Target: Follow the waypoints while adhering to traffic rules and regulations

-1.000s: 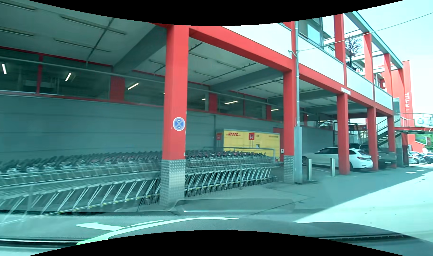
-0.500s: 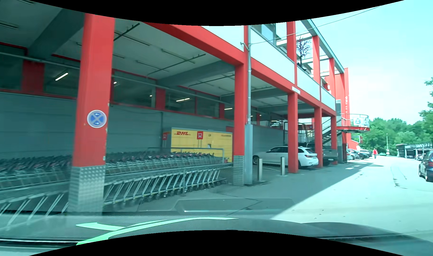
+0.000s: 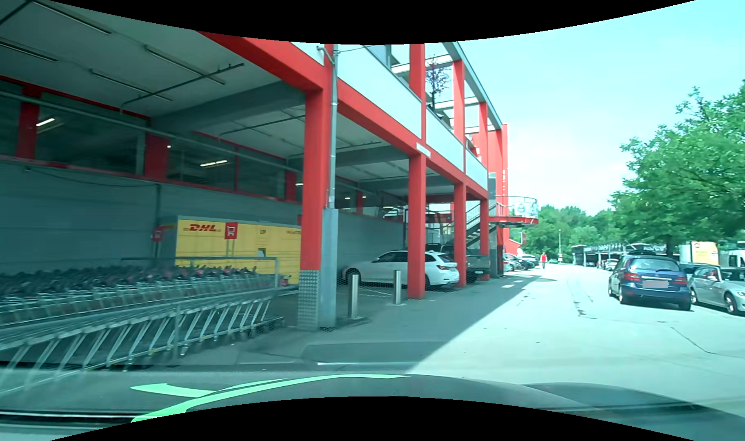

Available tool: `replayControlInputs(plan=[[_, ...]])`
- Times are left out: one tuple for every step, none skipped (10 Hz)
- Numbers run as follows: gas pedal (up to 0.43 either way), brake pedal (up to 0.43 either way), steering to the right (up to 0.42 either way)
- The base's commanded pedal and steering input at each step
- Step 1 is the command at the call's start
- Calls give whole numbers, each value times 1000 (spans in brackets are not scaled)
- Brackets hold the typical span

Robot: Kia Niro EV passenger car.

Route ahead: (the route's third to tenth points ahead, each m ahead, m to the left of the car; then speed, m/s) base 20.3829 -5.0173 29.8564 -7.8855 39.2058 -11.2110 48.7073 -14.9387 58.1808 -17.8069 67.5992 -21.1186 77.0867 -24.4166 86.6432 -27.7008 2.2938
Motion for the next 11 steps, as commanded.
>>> replayControlInputs(plan=[[59,0,704],[59,0,666],[59,0,621],[59,0,577],[59,0,519],[47,0,455],[47,0,406],[39,0,386],[8,0,356],[0,0,328],[0,0,303]])
